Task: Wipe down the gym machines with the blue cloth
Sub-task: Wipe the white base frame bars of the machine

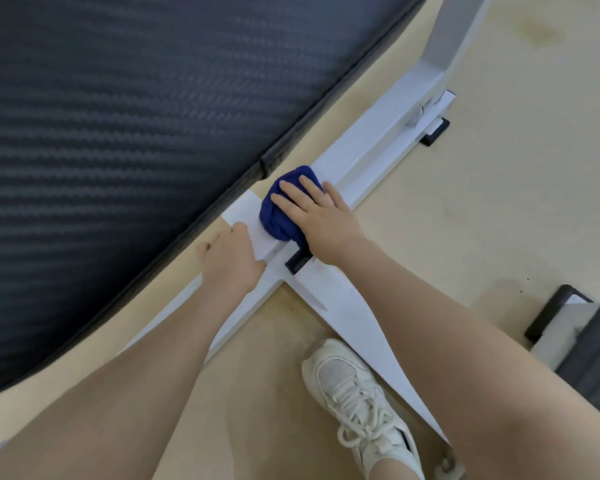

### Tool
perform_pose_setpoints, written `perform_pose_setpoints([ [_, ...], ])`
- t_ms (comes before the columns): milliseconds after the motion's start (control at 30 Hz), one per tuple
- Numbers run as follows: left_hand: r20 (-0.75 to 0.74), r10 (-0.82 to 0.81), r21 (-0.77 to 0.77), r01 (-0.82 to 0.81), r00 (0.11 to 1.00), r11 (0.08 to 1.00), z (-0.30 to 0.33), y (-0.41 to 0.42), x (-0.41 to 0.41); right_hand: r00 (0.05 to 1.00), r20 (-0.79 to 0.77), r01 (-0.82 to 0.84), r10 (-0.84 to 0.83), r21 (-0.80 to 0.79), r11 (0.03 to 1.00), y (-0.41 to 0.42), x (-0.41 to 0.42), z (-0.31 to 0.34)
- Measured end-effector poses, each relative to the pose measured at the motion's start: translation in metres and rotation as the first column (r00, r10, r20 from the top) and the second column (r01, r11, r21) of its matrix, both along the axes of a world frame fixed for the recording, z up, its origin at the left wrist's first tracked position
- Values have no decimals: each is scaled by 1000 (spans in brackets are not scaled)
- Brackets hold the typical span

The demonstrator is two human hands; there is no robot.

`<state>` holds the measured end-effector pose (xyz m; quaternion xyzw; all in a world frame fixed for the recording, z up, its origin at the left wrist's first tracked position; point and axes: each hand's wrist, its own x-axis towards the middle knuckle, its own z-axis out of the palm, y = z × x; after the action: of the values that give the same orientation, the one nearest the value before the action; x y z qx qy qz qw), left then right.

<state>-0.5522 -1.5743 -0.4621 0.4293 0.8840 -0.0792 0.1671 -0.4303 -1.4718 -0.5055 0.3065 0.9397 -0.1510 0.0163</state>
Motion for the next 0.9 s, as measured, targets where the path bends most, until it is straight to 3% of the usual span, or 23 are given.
perform_pose_setpoints([
  [67,-7,-32,-61,31,999,998,7,3,9,985,21,174,-174,-22,984,26,11,2],
  [133,42,-72,-24,73,997,997,14,15,22,961,35,275,-274,-47,960,48,17,5],
  [333,99,-163,276,131,982,952,15,93,54,988,-19,154,-154,10,988,55,22,1],
  [467,93,-130,243,104,987,964,-2,123,58,997,13,70,-72,104,992,97,39,-2],
  [733,11,-128,157,125,992,980,-20,162,55,891,-5,453,-453,35,891,172,59,-10],
  [867,-22,-90,205,92,996,974,-23,168,57,961,-218,196,-171,98,976,124,51,-16],
  [900,-16,-75,213,77,997,974,-23,170,57,973,-206,119,-103,66,991,111,52,-17],
])
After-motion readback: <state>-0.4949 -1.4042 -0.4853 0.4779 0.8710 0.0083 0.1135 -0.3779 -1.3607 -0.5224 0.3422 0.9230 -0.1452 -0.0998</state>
